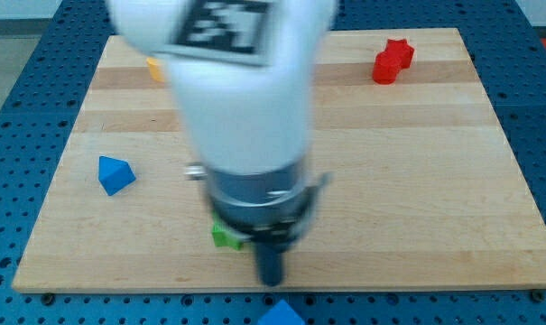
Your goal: Move your arm towards center left
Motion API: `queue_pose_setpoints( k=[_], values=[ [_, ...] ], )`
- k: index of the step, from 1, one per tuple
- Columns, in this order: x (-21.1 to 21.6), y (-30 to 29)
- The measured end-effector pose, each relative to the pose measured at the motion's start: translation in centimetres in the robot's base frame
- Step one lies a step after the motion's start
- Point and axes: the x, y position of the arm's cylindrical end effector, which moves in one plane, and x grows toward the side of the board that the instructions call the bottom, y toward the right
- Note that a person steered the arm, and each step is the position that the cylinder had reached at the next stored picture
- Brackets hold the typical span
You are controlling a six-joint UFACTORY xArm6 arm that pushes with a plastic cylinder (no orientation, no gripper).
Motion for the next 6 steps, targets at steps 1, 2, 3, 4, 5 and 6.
queue_pose_setpoints(
  k=[1,2,3,4,5,6],
  values=[
    [-2.6,7.3],
    [-6.7,4.4],
    [-12.9,-3.6],
    [-17.3,-15.6],
    [-19.0,-25.2],
    [-16.4,-24.6]
  ],
)
